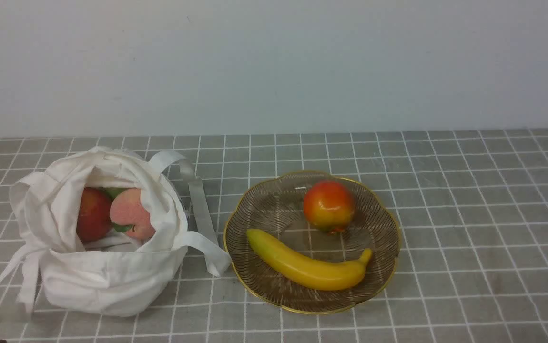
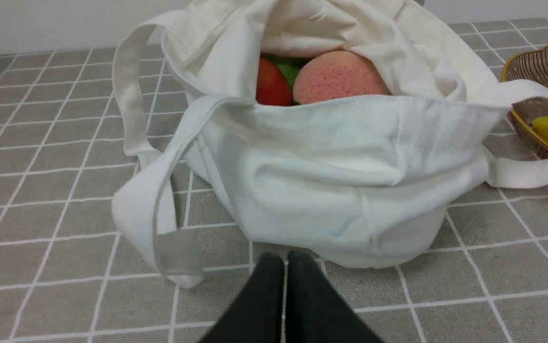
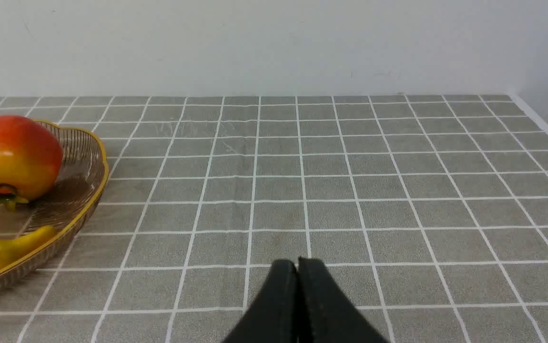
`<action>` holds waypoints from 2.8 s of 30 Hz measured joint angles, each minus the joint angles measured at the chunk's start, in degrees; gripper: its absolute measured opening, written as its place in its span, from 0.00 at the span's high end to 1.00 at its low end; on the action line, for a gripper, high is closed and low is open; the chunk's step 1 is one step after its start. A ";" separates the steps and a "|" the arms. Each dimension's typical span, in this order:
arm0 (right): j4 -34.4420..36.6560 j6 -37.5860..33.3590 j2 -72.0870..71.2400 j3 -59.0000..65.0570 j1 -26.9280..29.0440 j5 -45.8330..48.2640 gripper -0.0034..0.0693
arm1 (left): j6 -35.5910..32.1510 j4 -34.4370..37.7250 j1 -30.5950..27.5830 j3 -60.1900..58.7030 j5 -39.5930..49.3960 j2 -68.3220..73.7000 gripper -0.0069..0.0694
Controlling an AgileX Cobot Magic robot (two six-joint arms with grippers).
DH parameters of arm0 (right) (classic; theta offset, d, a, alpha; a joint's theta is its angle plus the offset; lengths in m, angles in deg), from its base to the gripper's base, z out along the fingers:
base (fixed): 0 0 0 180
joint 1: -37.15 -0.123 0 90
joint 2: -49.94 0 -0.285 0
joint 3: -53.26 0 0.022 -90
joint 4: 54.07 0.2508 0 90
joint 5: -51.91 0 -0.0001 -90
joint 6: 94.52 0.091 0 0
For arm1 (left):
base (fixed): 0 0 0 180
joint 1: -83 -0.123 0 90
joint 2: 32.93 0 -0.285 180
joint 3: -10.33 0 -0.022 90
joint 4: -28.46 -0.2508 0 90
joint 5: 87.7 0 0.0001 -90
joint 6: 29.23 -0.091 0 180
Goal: Take the fruit out of the bag on the grey coffee tablecloth and place them on the plate.
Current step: 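Reach into the cloth bag and grasp the peach with the left gripper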
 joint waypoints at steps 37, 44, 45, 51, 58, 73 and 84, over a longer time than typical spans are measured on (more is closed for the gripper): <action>-0.05 0.00 0.00 0.00 0.00 0.00 0.98 | 11.79 26.82 0.05 -0.18 -11.72 0.05 0.92; -0.05 0.00 0.00 0.00 0.00 0.00 0.98 | 12.24 31.64 0.05 2.38 -30.84 0.05 0.92; -0.05 0.00 0.00 0.00 0.00 0.00 0.98 | 12.18 30.37 0.05 4.84 -31.26 0.10 0.92; -0.05 0.00 0.00 0.00 0.00 0.00 0.98 | 9.41 16.00 0.05 28.34 -7.00 17.10 0.92; 0.00 0.00 0.00 0.00 0.00 0.00 0.98 | 5.55 8.40 0.05 43.28 17.75 44.32 0.92; 0.00 0.00 0.00 0.00 0.00 0.00 0.98 | -10.53 10.19 0.05 56.30 15.68 79.38 0.77; 0.00 0.00 0.00 0.00 0.00 0.00 0.98 | -11.45 12.63 0.05 56.67 1.34 93.43 0.22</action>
